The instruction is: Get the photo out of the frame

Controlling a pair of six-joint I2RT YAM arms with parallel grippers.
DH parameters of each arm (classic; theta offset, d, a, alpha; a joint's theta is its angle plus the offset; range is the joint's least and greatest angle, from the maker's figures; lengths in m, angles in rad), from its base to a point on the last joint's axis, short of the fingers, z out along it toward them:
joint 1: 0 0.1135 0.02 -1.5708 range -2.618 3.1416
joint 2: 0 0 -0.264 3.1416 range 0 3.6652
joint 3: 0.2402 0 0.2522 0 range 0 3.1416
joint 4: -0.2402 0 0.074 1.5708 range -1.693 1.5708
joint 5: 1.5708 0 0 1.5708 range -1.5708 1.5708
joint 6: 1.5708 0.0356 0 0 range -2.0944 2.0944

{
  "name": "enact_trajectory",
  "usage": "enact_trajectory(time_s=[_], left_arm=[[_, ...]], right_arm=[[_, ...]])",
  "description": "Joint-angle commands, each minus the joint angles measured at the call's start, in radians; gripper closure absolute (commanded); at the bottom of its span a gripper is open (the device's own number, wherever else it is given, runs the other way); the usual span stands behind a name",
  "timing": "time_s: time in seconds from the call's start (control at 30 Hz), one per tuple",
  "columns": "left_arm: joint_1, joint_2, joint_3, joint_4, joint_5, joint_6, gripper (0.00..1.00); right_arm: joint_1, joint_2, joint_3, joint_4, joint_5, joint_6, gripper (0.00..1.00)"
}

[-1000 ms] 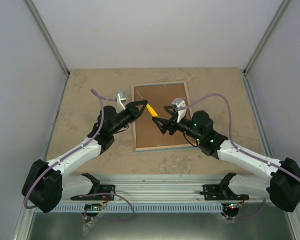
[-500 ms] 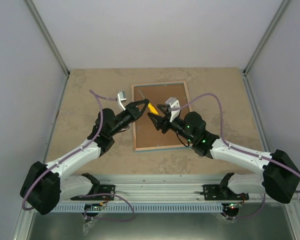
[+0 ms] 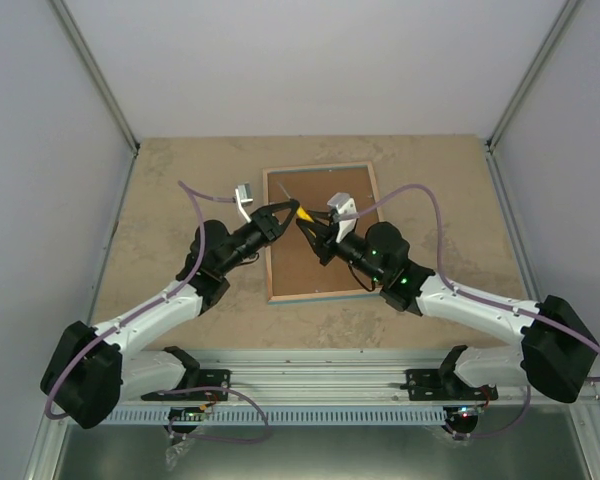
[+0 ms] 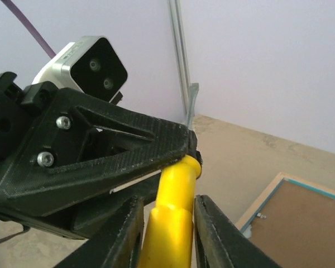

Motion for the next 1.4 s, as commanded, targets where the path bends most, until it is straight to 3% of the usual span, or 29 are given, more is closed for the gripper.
enact_trajectory(time_s=[0.0, 0.17, 0.37, 0.57, 0.7, 0.8, 1.0, 1.13, 1.37], left_arm=[[-0.007, 0.004, -0.019, 0.088, 0.026, -0.012, 0.99], [-0.007, 0.000, -0.027, 0.070, 0.018, -0.011, 0.90], [-0.006, -0.059, -0.027, -0.076, -0.063, 0.057, 0.65], [0.007, -0.154, 0.029, -0.431, -0.182, 0.194, 0.52], [0.094, -0.209, 0.035, -0.646, -0.167, 0.242, 0.41], [0.204, -0.212, 0.035, -0.756, -0.096, 0.293, 0.39], [0.336, -0.092, 0.061, -0.863, 0.032, 0.383, 0.35], [0.346, 0.019, 0.079, -0.846, 0.103, 0.431, 0.32], [0.346, 0.276, 0.222, -0.939, 0.085, 0.487, 0.30]], right_arm=[[0.001, 0.012, 0.033, 0.024, 0.016, -0.007, 0.77], [0.001, -0.003, 0.034, -0.006, 0.021, -0.036, 0.99], [-0.012, -0.040, 0.045, -0.126, 0.021, -0.129, 1.00], [-0.027, -0.081, 0.073, -0.320, 0.012, -0.216, 1.00], [-0.031, -0.061, 0.109, -0.440, -0.016, -0.259, 0.99], [-0.032, -0.039, 0.114, -0.495, -0.012, -0.294, 1.00], [-0.033, 0.035, 0.138, -0.609, -0.013, -0.292, 1.00], [-0.034, 0.087, 0.127, -0.639, -0.038, -0.291, 1.00], [-0.034, 0.166, 0.111, -0.640, -0.117, -0.301, 1.00]])
